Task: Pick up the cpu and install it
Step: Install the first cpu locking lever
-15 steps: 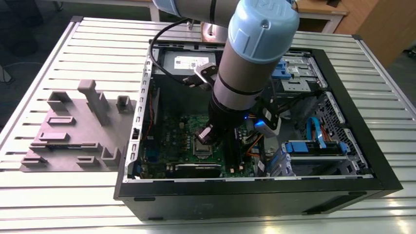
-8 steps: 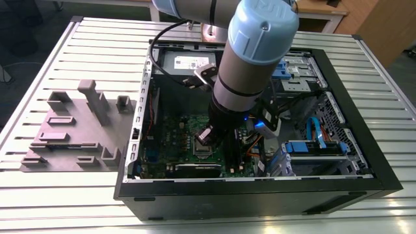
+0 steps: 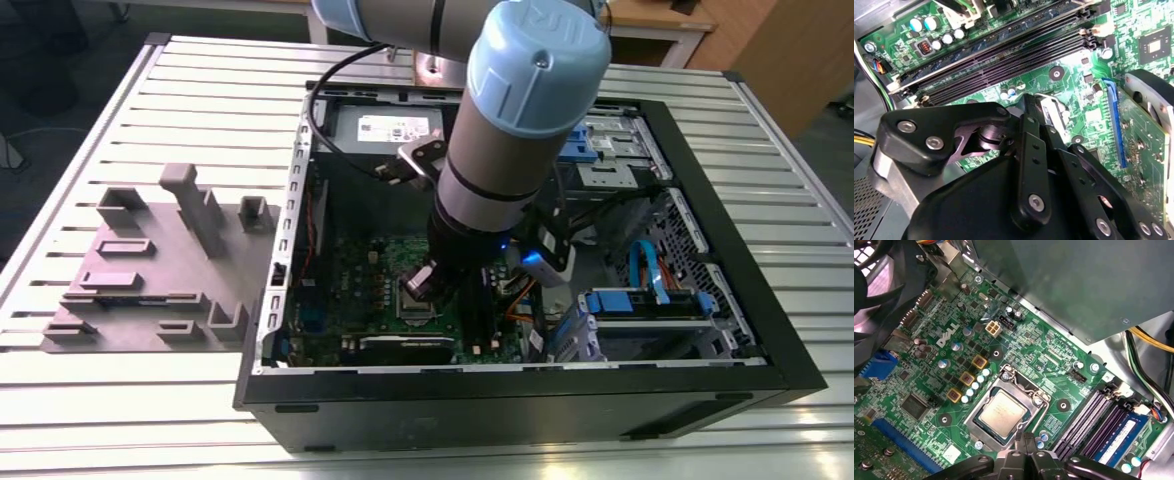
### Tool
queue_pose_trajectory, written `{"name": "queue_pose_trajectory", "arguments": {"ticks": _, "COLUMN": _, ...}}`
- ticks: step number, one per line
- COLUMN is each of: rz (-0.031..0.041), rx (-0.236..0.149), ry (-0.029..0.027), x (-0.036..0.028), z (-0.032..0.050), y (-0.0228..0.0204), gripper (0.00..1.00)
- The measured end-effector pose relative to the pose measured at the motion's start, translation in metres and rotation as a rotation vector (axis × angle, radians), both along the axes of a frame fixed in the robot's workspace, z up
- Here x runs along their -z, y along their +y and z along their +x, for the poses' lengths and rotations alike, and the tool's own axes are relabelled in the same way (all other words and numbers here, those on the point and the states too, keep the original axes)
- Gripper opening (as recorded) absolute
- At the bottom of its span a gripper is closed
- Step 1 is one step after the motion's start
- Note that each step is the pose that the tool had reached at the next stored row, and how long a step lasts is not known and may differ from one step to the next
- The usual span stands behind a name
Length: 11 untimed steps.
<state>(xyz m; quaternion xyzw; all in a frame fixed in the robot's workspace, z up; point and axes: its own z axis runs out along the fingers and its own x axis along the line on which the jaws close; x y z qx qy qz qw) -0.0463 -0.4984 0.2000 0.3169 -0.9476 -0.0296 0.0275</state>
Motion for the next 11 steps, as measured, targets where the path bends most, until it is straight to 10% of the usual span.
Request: {"name": "queue_pose_trajectory", "arguments": {"ticks": 11, "rz": 0.0000, "rx": 0.000, "ry": -0.0013, "x": 0.0043, "z": -0.0005, "y": -0.0010, "gripper": 0.10}}
